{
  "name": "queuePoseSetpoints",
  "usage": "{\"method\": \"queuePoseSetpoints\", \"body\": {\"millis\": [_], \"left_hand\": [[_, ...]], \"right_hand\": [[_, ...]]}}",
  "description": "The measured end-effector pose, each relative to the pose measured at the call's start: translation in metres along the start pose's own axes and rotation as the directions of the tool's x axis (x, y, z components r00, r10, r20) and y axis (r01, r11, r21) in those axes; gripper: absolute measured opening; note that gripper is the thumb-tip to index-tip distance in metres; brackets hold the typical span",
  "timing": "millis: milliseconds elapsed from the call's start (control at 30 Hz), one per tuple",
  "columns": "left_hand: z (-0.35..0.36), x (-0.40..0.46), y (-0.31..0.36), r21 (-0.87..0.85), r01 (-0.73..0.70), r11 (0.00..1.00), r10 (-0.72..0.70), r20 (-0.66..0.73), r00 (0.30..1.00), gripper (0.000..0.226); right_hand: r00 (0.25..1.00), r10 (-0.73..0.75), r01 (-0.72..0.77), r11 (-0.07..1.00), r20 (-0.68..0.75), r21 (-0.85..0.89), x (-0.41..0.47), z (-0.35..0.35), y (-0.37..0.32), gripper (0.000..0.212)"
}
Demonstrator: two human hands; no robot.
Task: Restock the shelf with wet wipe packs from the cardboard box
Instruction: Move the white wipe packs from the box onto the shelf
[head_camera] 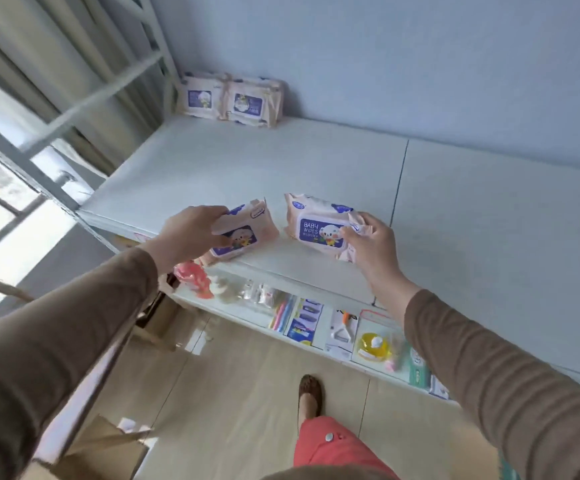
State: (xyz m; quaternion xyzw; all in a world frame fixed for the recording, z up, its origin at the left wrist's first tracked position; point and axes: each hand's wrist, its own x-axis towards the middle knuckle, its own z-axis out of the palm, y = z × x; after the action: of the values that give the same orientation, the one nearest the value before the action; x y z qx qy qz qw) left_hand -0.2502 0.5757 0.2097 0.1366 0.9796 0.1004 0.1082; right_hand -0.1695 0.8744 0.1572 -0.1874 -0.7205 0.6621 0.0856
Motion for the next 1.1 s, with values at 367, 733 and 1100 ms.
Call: {"method": "queuePoseSetpoints", "body": {"millis": [367,733,1100], "left_hand": [[-0.08,0.196,-0.117,0.005,-0.026,1.0,0.026,-0.009,1.0,0.026],[-0.135,0.407,-0.201,0.081,-0.305,0.949,0.289,0.162,0.943,0.069],[-0.103,0.457,-0.231,0.068,-0.44,0.895,0.445,-0.168,0.88,0.061]], "right_hand": [[0.999,-0.013,0.014,1.0,-0.032,0.022,0.196,0.166,-0.056,0.022],[0.989,0.074,-0.079,0.996,-0.13,-0.033,0.322,0.273,-0.075,0.038],[0.922,-0.038,-0.076,0.958,-0.384,-0.278,0.33,0.301,-0.058,0.054]]}}
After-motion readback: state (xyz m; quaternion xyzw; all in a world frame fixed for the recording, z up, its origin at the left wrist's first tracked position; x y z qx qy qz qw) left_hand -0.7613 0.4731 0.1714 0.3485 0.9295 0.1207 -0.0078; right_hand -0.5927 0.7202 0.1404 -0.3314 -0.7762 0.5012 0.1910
